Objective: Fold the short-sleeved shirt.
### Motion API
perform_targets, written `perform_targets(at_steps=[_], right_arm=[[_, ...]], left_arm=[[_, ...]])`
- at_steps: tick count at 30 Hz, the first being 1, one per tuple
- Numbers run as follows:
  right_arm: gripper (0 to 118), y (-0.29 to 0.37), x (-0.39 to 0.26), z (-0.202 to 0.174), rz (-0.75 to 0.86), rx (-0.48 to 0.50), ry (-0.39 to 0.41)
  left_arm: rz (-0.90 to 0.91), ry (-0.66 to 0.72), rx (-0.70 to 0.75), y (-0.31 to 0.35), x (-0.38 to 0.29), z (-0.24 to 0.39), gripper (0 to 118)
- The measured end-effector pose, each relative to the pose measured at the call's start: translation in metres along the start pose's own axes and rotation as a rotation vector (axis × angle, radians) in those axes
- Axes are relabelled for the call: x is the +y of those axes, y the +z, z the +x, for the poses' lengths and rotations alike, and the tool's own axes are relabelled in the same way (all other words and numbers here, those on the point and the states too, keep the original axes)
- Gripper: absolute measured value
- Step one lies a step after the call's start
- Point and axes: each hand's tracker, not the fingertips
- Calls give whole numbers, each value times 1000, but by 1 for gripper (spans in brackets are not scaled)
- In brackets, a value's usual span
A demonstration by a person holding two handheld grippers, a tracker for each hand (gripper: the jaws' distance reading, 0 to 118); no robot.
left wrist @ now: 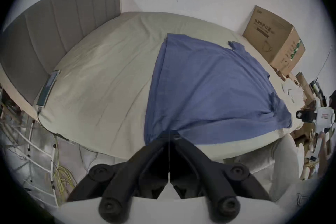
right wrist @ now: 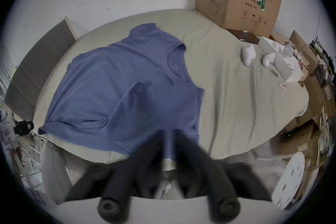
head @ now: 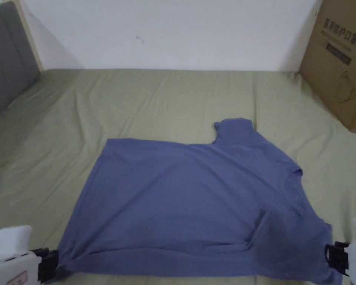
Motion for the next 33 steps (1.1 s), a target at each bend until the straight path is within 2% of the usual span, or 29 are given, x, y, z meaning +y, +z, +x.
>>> perform_targets(at_steps=[6, 7, 9, 10, 11, 14, 15, 16, 17, 18, 20, 24, 25, 26, 27, 28, 31, 33], right_arm=[[0, -18, -23, -4, -65, 34, -9], [0, -19, -25, -4, -70, 31, -14], [0, -21, -26, 1, -80, 28, -39], [0, -20, -25, 3, -86, 33, -51], [0, -21, -26, 5, -91, 39, -61], [0, -22, -25, 7, -96, 33, -64], [0, -22, -25, 8, -97, 29, -64], [0, -24, -26, 9, -102, 29, -65], [0, -25, -27, 11, -108, 33, -70], [0, -25, -28, 11, -112, 33, -77], [0, -26, -30, 14, -118, 31, -88], [3, -20, -32, 22, -113, 39, -98], [19, -18, -29, 24, -108, 49, -81], [59, -16, -26, 25, -103, 43, -69], [83, -15, -22, 26, -82, 30, -61], [87, -15, -18, 28, -70, 18, -54], [86, -27, -9, 34, -82, 30, -54], [85, -44, -13, 39, -145, 67, -87]], left_arm=[[-46, -24, 49, -5, -32, 3, 0], [-39, -29, 60, -5, -34, 3, 9], [-45, -50, 94, -8, -32, -2, 78], [-45, -50, 92, -11, -32, -3, 98], [-43, -45, 86, -13, -31, -4, 104], [-38, -21, 62, -26, -20, -11, 101], [-41, -15, 58, -32, -17, -12, 95], [-47, -8, 50, -35, -13, -6, 77], [-59, 5, 31, -44, -12, -7, 30], [-90, 23, 18, -52, -12, -8, 1], [-167, 35, 26, -65, -16, -4, 0], [-144, 10, 40, -60, -17, -2, 0], [-148, 17, 33, -59, -16, -5, 0], [-148, 23, 26, -58, -16, -6, 0], [-133, 24, 26, -57, -15, -7, 0], [-132, 24, 24, -58, -11, -10, 0], [-133, 18, 28, -59, -13, -11, 0], [-137, 13, 31, -62, -14, -14, 0]])
